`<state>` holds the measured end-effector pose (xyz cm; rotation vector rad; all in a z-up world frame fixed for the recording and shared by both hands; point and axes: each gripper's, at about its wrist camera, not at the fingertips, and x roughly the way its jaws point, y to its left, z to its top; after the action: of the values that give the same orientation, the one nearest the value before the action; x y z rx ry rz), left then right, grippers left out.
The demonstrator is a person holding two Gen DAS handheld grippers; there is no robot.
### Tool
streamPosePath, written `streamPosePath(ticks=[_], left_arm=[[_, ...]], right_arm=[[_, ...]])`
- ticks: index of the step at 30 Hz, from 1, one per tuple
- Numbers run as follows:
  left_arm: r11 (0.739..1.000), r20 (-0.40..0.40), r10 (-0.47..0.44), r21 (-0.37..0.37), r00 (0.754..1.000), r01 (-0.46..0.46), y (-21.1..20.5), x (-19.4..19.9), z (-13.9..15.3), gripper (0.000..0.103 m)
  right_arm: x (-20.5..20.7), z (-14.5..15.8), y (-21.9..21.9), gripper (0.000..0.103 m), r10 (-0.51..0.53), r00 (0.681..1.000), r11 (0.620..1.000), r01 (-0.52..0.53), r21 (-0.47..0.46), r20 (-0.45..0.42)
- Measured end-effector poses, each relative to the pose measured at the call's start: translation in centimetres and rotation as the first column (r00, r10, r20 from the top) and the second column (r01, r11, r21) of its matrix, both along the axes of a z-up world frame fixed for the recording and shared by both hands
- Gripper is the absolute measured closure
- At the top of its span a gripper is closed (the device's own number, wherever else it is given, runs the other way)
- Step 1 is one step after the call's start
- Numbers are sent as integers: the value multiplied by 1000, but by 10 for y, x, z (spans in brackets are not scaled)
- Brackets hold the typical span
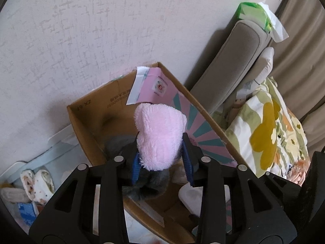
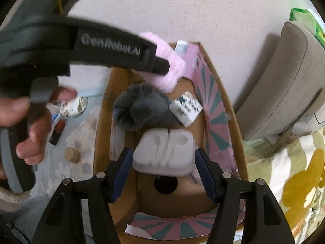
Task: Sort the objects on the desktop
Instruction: 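Carry pink sock and earphone case over the cardboard box and lower them, then open both grippers to release the items and withdraw toward the tray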
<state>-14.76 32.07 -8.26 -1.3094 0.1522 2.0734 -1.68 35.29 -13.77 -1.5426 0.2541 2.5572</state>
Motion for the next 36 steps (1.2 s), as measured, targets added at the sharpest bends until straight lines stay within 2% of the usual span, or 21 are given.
streamPosePath(ticks=[1, 2, 3, 4, 7, 16, 23, 25, 30, 36], left_arm=[[1000, -3, 7, -25, 1000, -7, 1, 0, -1, 48], [999, -11, 11, -41, 1000, -12, 1, 1, -1, 10], [998, -30, 17, -53, 999, -18, 0, 2, 0, 1], [999, -60, 23, -41, 998, -25, -3, 5, 4, 1], [1000, -47, 12, -26, 999, -13, -7, 8, 6, 1], [1000, -74, 8, -13, 997, -9, -34, 24, 21, 1], [996, -82, 78, 51, 994, -74, -75, 25, 37, 1], [995, -94, 93, 45, 991, -89, -83, 26, 39, 1], [993, -110, 118, 21, 987, -117, -104, 30, 43, 1], [988, -135, 157, 27, 978, -155, -137, 32, 52, 1]], right_arm=[[1, 1, -1, 40, -12, 1000, 1000, 13, 22, -5], [3, 2, -2, 26, -22, 1000, 999, 22, 32, -13], [5, 3, -2, 20, -27, 999, 999, 28, 34, -18], [8, 6, -2, 21, -33, 999, 999, 34, 29, -28], [10, 8, -2, 21, -45, 998, 999, 46, 27, -32], [15, 11, -17, 21, -52, 998, 997, 53, 48, -19], [22, 18, -31, 21, -44, 999, 995, 46, 90, -29], [24, 23, -35, 21, -45, 998, 994, 48, 99, -33], [27, 21, -38, 20, -49, 998, 999, 49, -4, -28], [27, 25, -48, 20, -51, 998, 999, 51, 9, -32]])
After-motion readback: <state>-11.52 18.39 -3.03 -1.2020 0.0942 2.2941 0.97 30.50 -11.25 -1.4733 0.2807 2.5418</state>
